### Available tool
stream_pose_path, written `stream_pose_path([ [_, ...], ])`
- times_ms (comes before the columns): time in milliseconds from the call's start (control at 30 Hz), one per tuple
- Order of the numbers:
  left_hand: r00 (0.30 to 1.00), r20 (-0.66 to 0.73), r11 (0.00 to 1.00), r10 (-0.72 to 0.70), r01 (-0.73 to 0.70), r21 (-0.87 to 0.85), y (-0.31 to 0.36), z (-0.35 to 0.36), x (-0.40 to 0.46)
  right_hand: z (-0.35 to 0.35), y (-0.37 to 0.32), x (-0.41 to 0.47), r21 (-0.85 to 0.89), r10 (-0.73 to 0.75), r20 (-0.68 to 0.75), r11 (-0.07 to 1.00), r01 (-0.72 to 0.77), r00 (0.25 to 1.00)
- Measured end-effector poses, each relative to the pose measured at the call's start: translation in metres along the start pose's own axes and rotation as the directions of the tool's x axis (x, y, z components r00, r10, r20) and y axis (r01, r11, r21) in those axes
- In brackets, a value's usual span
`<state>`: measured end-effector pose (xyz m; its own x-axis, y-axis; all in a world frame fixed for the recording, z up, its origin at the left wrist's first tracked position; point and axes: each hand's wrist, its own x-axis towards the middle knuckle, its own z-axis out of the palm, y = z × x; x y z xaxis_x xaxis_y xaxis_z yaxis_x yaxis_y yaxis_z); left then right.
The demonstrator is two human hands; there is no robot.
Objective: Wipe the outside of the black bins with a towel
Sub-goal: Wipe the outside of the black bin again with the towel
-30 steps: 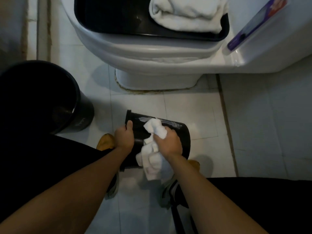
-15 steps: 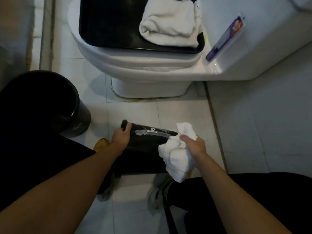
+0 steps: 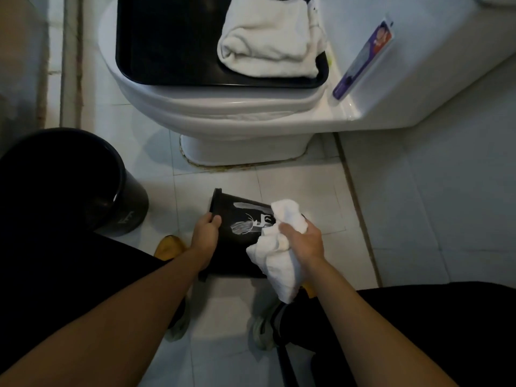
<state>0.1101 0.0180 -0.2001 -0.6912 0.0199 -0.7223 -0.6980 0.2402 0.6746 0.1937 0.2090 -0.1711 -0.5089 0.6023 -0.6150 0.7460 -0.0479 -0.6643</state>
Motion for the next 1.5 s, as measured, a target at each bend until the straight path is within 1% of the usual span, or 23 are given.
stream_pose_path([
  [67,1.000,-0.005,0.999,-0.018,0.018,-0.037,-0.001,0.000,0.004,0.011,0.000,-0.003,-0.128,-0.071,0.015,0.989,0.073,0.997],
  [133,1.000,-0.004,1.000,-0.001,0.001,0.026,-0.009,0.000,0.010,0.026,0.006,-0.002,-0.260,-0.116,-0.005,0.959,0.111,0.993],
  [233,0.996,-0.016,0.976,0.085,-0.080,0.201,-0.025,0.001,0.012,0.051,0.015,-0.005,-0.350,-0.051,-0.093,0.937,0.015,0.994],
  [300,0.987,-0.050,0.960,0.151,-0.134,0.245,-0.030,0.001,0.015,0.067,0.018,-0.016,-0.406,-0.081,-0.120,0.914,0.026,0.990],
  [367,0.981,-0.058,0.949,0.187,-0.164,0.271,-0.028,0.001,0.020,0.090,0.019,-0.033,-0.441,-0.185,-0.033,0.884,0.152,0.982],
  [433,0.983,-0.044,0.957,0.181,-0.165,0.240,-0.025,0.002,0.026,0.109,0.018,-0.048,-0.413,-0.276,0.118,0.860,0.300,0.954],
  [533,0.981,-0.086,0.971,0.174,-0.156,0.182,-0.024,0.002,0.028,0.106,0.014,-0.042,-0.440,-0.344,0.246,0.793,0.420,0.906],
  [600,0.974,-0.108,0.965,0.201,-0.178,0.191,-0.020,0.005,0.027,0.085,0.015,-0.022,-0.507,-0.321,0.173,0.781,0.364,0.931],
  [667,0.973,-0.128,0.962,0.194,-0.163,0.219,-0.018,0.008,0.026,0.064,0.014,-0.006,-0.520,-0.188,-0.062,0.844,0.129,0.980],
  [700,0.972,-0.140,0.962,0.187,-0.152,0.228,-0.018,0.009,0.027,0.062,0.013,-0.006,-0.491,-0.115,-0.166,0.871,0.019,0.979],
  [733,0.970,-0.154,0.960,0.187,-0.147,0.240,-0.019,0.009,0.028,0.068,0.010,-0.009,-0.485,-0.086,-0.210,0.874,-0.028,0.974],
  [800,0.964,-0.167,0.953,0.206,-0.159,0.256,-0.023,0.007,0.029,0.093,0.005,-0.024,-0.493,-0.155,-0.132,0.867,0.071,0.979],
  [900,0.971,-0.152,0.970,0.182,-0.152,0.190,-0.029,0.006,0.031,0.112,0.006,-0.044,-0.439,-0.318,0.200,0.816,0.375,0.927],
  [933,0.971,-0.160,0.972,0.178,-0.149,0.181,-0.030,0.004,0.032,0.108,0.005,-0.040,-0.452,-0.337,0.251,0.788,0.418,0.907],
  [1000,0.968,-0.154,0.965,0.199,-0.165,0.205,-0.025,0.003,0.033,0.090,0.009,-0.019,-0.500,-0.295,0.166,0.798,0.338,0.941],
  [1067,0.967,-0.154,0.961,0.204,-0.167,0.222,-0.021,0.005,0.030,0.068,0.014,-0.001,-0.486,-0.166,-0.028,0.864,0.131,0.986],
  [1100,0.967,-0.156,0.959,0.201,-0.162,0.233,-0.019,0.007,0.028,0.060,0.018,0.003,-0.453,-0.124,-0.114,0.890,0.060,0.986],
  [1167,0.960,-0.185,0.953,0.209,-0.158,0.258,-0.019,0.009,0.027,0.064,0.018,-0.004,-0.440,-0.113,-0.180,0.898,0.023,0.977],
  [1233,0.957,-0.197,0.952,0.214,-0.159,0.262,-0.019,0.009,0.029,0.087,0.010,-0.024,-0.435,-0.182,-0.119,0.893,0.113,0.976],
  [1300,0.969,-0.158,0.962,0.187,-0.149,0.228,-0.019,0.008,0.034,0.109,0.009,-0.047,-0.396,-0.298,0.103,0.863,0.314,0.949],
  [1367,0.979,-0.143,0.978,0.143,-0.118,0.171,-0.020,0.005,0.037,0.110,0.007,-0.048,-0.394,-0.333,0.260,0.820,0.414,0.907],
  [1433,0.982,-0.139,0.986,0.126,-0.109,0.122,-0.020,0.006,0.039,0.096,0.007,-0.031,-0.448,-0.325,0.277,0.789,0.421,0.904],
  [1500,0.979,-0.158,0.988,0.125,-0.109,0.105,-0.018,0.007,0.039,0.090,0.004,-0.019,-0.499,-0.298,0.209,0.787,0.363,0.932],
])
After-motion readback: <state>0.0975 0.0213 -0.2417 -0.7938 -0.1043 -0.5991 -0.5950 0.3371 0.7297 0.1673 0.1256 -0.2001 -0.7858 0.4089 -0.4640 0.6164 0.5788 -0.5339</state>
